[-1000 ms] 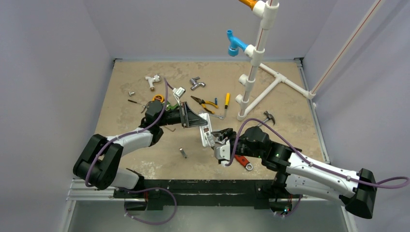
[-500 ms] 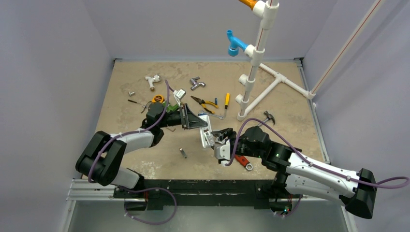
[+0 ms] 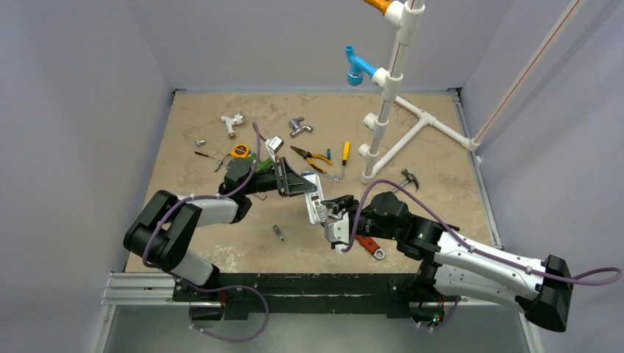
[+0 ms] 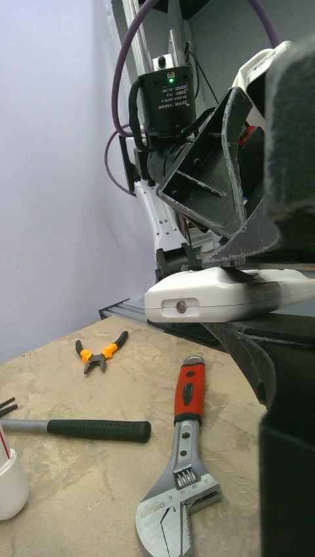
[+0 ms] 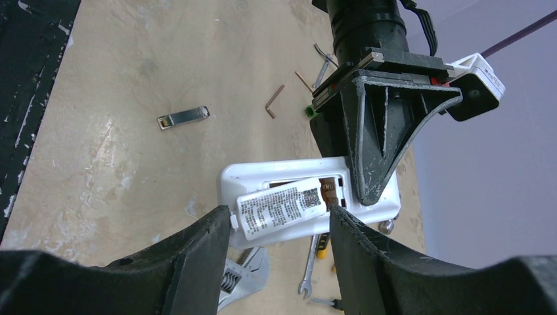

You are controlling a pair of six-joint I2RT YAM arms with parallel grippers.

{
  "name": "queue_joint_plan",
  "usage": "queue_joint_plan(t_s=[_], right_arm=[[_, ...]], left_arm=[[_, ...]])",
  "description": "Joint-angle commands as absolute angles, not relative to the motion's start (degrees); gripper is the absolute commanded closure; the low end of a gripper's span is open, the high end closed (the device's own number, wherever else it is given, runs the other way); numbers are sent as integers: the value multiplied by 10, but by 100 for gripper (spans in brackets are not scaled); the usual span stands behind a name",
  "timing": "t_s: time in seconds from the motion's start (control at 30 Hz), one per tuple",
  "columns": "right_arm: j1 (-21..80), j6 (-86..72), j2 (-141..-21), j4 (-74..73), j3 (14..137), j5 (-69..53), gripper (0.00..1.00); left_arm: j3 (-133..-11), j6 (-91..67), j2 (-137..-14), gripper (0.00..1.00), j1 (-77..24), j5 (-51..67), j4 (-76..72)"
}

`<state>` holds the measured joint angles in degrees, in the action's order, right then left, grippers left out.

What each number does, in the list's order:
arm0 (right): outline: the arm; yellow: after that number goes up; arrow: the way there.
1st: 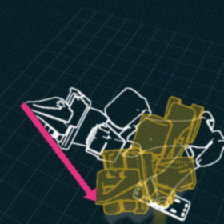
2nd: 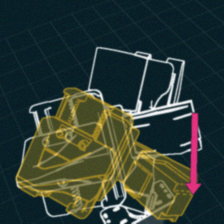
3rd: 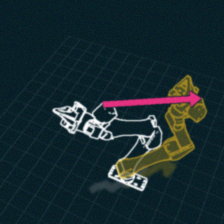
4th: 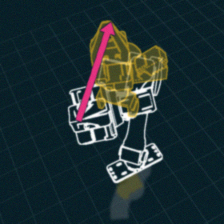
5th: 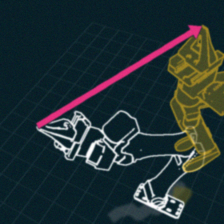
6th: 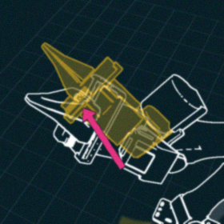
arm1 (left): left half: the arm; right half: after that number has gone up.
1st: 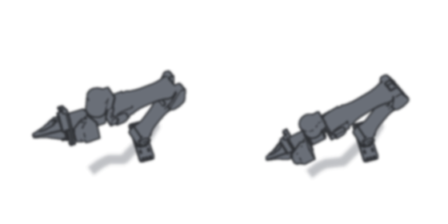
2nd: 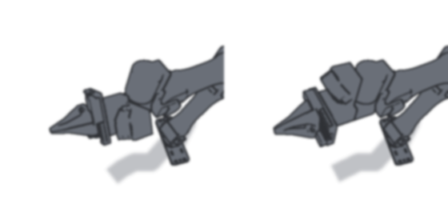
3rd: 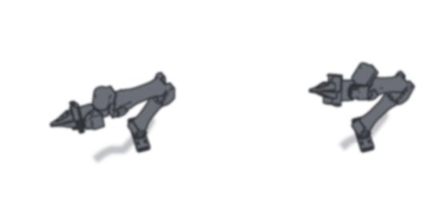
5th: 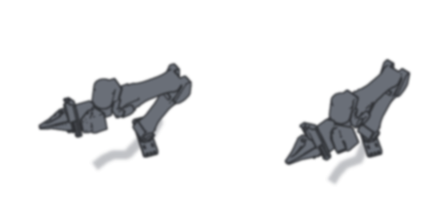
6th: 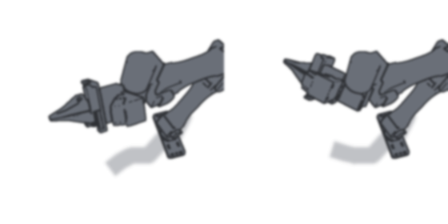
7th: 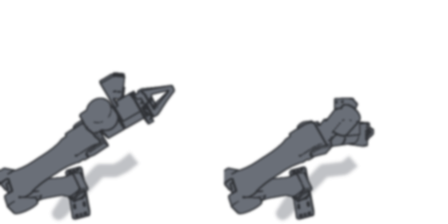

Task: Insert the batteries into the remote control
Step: Remove the battery cover from the remote control.

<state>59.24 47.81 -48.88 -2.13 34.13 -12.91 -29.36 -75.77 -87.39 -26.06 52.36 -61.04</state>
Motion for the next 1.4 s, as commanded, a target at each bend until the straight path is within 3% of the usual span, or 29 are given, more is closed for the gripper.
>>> queue_joint_plan(t_s=[0.0,0.77,1.17,1.27,1.37], right_arm=[[591,475,-482,-2,347,-127,45],[591,458,-478,17,334,-148,44],[591,365,-475,102,328,-169,23],[591,280,-465,180,321,-151,22],[590,146,-468,232,338,-51,22]], left_arm=[[-295,-773,-878,100,-264,533,-675],[-298,-774,-879,100,-264,533,-662],[-298,-774,-883,100,-264,533,-665],[-298,-774,-883,100,-264,532,-665],[-298,-774,-882,100,-264,530,-664]])
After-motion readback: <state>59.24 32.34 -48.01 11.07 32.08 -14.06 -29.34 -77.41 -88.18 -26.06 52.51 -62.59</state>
